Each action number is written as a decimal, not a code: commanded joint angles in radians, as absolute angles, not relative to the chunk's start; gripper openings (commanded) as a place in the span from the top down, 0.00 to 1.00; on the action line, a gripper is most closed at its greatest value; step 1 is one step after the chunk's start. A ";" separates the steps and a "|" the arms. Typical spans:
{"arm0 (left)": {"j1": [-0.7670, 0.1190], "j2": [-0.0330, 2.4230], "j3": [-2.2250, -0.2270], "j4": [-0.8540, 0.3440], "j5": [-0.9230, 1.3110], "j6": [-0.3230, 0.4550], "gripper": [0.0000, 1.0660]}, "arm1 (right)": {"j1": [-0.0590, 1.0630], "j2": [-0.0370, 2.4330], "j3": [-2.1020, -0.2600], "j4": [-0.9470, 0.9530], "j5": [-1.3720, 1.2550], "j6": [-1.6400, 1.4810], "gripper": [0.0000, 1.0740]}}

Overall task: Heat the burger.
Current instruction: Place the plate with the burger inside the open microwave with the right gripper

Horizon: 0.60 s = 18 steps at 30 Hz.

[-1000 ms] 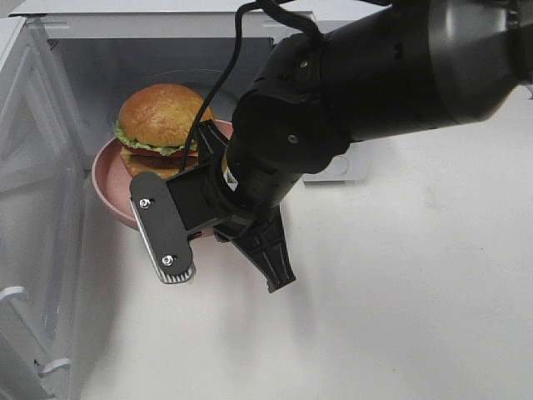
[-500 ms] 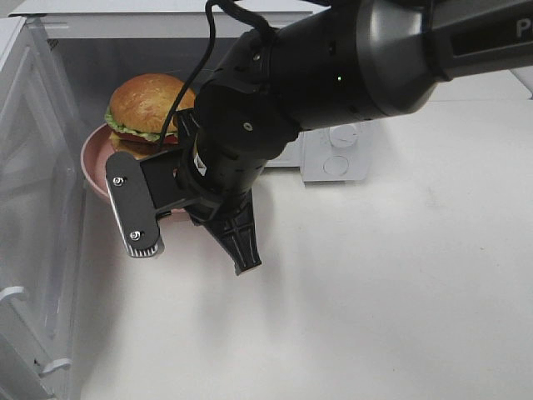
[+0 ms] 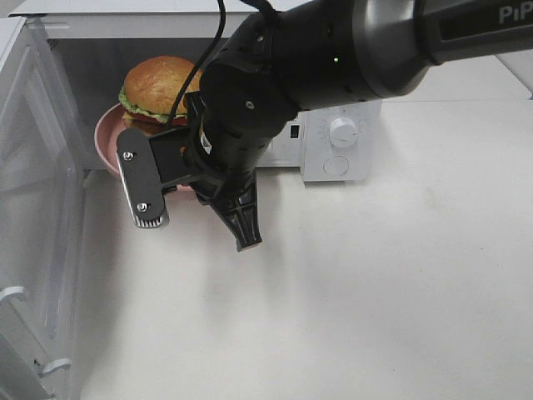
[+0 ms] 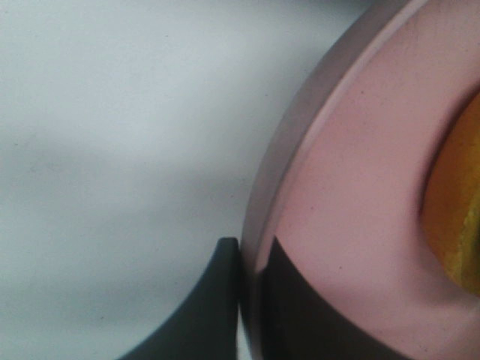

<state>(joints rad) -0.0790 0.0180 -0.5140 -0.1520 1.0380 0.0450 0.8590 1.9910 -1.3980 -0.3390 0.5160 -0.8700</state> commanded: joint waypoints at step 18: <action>-0.084 0.019 -0.512 -0.155 1.032 0.042 0.06 | 0.855 2.106 -1.615 -0.368 0.526 -0.792 1.00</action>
<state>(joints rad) -0.0790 0.0180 -0.5140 -0.1520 1.0380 0.0450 0.8580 2.1090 -1.5790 -0.3380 0.5680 -0.7970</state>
